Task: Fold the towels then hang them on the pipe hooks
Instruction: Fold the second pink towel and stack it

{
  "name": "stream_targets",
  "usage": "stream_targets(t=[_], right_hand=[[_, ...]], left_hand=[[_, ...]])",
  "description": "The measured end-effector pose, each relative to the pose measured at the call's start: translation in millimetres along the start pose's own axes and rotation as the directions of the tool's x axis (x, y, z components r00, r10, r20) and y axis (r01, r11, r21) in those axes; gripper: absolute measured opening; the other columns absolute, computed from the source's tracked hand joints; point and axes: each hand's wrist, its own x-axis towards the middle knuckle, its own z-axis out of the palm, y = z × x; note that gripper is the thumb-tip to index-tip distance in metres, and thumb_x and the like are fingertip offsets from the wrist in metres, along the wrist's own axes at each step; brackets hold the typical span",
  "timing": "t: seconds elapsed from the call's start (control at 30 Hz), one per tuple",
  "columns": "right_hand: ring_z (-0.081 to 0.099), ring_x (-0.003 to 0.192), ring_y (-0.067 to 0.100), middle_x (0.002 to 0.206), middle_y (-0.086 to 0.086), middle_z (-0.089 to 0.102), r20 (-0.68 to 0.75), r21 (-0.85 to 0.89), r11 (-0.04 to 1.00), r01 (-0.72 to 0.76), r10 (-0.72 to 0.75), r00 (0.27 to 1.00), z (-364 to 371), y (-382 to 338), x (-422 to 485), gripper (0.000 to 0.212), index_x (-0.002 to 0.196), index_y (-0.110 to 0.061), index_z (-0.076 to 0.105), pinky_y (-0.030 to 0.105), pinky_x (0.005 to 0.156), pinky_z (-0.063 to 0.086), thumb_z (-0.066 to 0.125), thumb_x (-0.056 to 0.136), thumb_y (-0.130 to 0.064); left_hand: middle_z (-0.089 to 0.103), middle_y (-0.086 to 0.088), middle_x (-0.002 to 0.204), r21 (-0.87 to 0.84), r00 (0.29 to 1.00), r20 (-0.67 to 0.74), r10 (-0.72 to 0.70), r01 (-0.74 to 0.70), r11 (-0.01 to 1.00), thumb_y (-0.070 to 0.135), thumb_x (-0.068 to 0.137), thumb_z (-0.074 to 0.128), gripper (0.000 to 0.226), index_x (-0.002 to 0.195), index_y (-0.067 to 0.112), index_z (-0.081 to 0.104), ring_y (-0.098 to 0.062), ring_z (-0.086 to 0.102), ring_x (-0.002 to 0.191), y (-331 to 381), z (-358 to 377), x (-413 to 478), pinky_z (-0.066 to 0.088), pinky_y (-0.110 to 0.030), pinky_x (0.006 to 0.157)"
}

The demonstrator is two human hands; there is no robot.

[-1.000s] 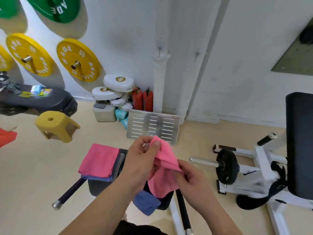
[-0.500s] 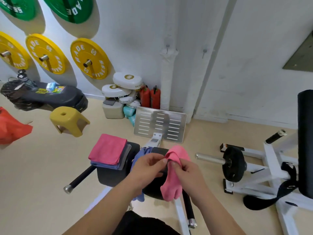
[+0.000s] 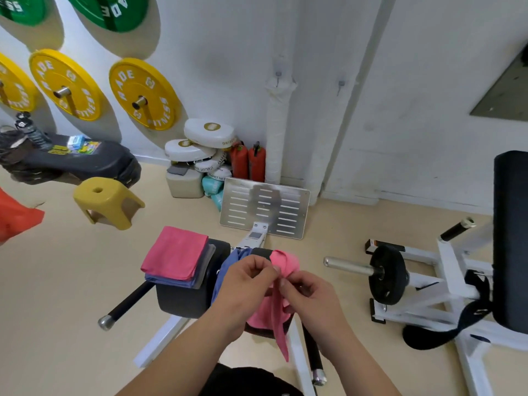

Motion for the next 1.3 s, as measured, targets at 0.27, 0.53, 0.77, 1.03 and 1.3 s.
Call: stream_targets(t=[0.27, 0.53, 0.77, 1.03, 1.3], right_hand=[[0.063, 0.077, 0.023, 0.082, 0.018, 0.071, -0.212, 0.227, 0.974, -0.008, 0.058, 0.975, -38.4, -2.6, -9.9, 0.016, 0.079, -0.017, 0.066, 0.043, 0.08, 0.053, 0.066, 0.095, -0.014], [0.055, 0.073, 0.017, 0.074, -0.002, 0.064, -0.594, 0.25, 0.963, 0.098, 0.072, 0.801, -124.9, -14.1, -26.4, 0.012, 0.083, -0.017, 0.069, 0.033, 0.068, 0.041, 0.073, 0.093, -0.024], [0.049, 0.07, 0.02, 0.073, -0.001, 0.055, -0.772, 0.282, 0.959, 0.03, 0.209, 0.6, -168.6, 3.6, -48.6, 0.015, 0.081, -0.019, 0.062, 0.033, 0.068, 0.041, 0.063, 0.089, -0.031], [0.047, 0.067, 0.024, 0.071, 0.002, 0.051, -0.804, 0.415, 0.91, 0.001, 0.366, 0.468, -182.5, 43.4, -53.2, 0.014, 0.081, -0.017, 0.058, 0.036, 0.065, 0.039, 0.056, 0.09, -0.026], [0.069, 0.073, 0.004, 0.075, -0.007, 0.075, -0.346, -0.073, 0.997, 0.007, -0.032, 0.938, -112.2, -20.3, -47.4, 0.011, 0.087, -0.02, 0.076, 0.02, 0.069, 0.051, 0.07, 0.096, -0.023]], left_hand=[[0.066, -0.009, 0.074, 0.027, 0.989, -0.061, 0.133, -0.131, 0.991, 0.016, 0.1, 0.06, 0.011, 0.091, 0.01, 0.059, -0.019, 0.065, 0.071, 26.6, 4.7, -4.0, 0.062, -0.036, 0.075], [0.064, -0.008, 0.065, 0.581, 0.868, 0.35, 0.351, -0.496, 0.646, 0.039, 0.101, 0.058, 0.014, 0.092, 0.029, 0.054, -0.004, 0.046, 0.052, 36.8, -1.0, 3.6, 0.038, -0.018, 0.053], [0.066, 0.004, 0.07, 0.696, 0.843, 0.506, 0.183, -0.525, 0.49, 0.048, 0.077, 0.083, 0.025, 0.08, 0.027, 0.071, -0.002, 0.053, 0.06, 35.4, 2.9, 17.9, 0.046, -0.02, 0.059], [0.062, 0.016, 0.059, 0.748, 0.867, 0.486, 0.109, -0.478, 0.46, 0.03, 0.084, 0.082, 0.022, 0.068, 0.024, 0.069, 0.0, 0.053, 0.057, 35.6, -21.9, 29.9, 0.043, -0.017, 0.06], [0.065, 0.025, 0.095, 0.572, 0.759, 0.596, 0.261, -0.63, 0.525, 0.024, 0.094, 0.064, 0.018, 0.099, 0.039, 0.071, 0.002, 0.061, 0.095, 53.3, 39.9, -15.2, 0.045, -0.015, 0.08]])
